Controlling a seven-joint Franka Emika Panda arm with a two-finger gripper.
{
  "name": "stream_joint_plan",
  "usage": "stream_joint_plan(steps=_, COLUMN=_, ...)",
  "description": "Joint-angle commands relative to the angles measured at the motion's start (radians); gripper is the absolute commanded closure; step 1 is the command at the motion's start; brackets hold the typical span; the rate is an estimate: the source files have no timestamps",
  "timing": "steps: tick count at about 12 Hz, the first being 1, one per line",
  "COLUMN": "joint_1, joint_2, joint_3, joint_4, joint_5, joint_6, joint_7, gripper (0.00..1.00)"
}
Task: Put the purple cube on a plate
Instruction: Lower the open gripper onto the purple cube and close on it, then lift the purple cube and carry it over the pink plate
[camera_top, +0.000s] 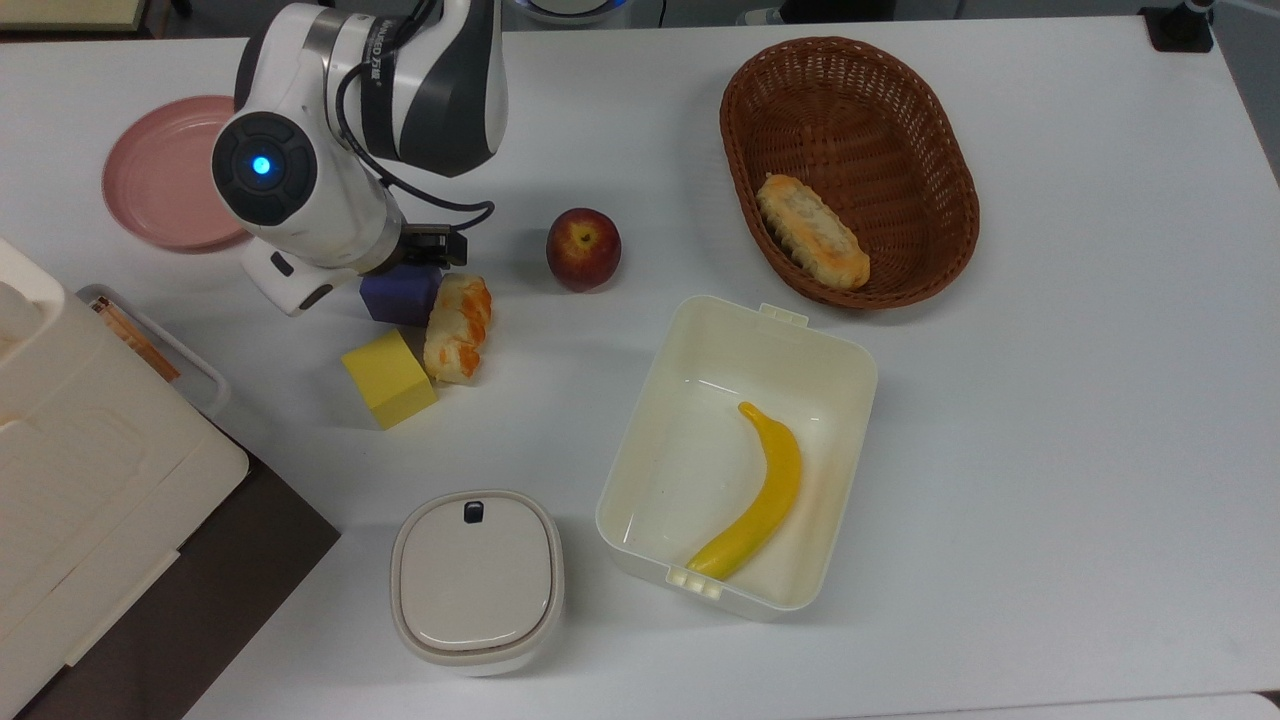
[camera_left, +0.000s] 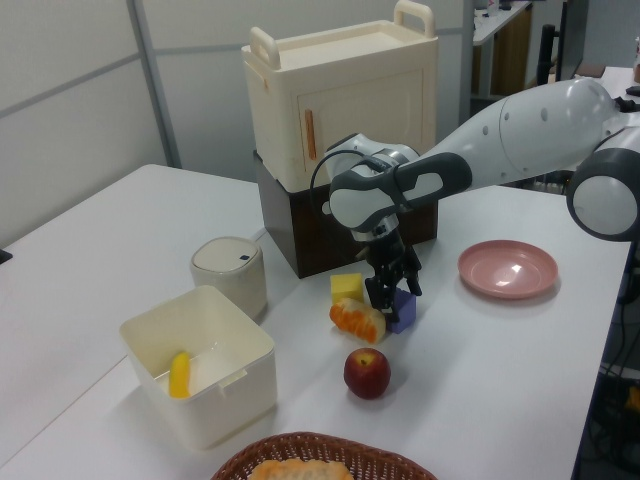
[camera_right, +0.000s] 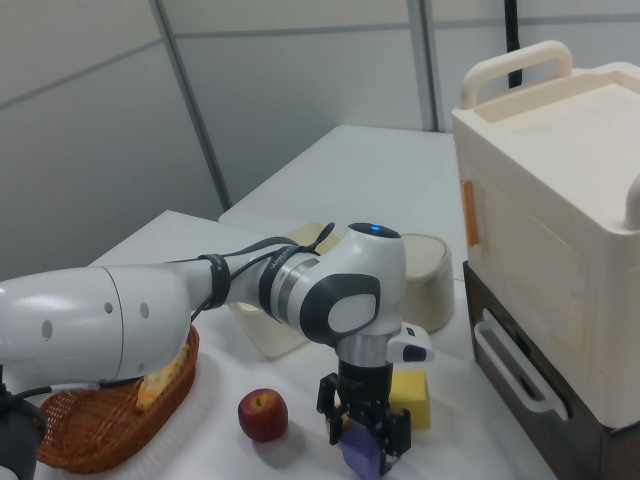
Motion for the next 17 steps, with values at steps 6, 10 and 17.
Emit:
stream_joint_plan(steps=6, joint_1=0.002, joint_2=-0.077, joint_3=-0.008, joint_4=-0.003, joint_5=-0.069, joint_6=-0.021, joint_7=0.054, gripper=0.86)
stream_joint_plan(steps=10, joint_1=-0.082, joint_2=-0.114, joint_3=-0.012, joint_4=0.011, joint_5=-0.164, joint_6=-0.123, joint_7=-0.011, gripper=0.89)
stream_joint_plan(steps=17, joint_1=-0.300, joint_2=-0.083, joint_3=-0.015, joint_4=0.005, joint_5=-0.231, joint_6=-0.106, joint_7=-0.268, gripper=0.59)
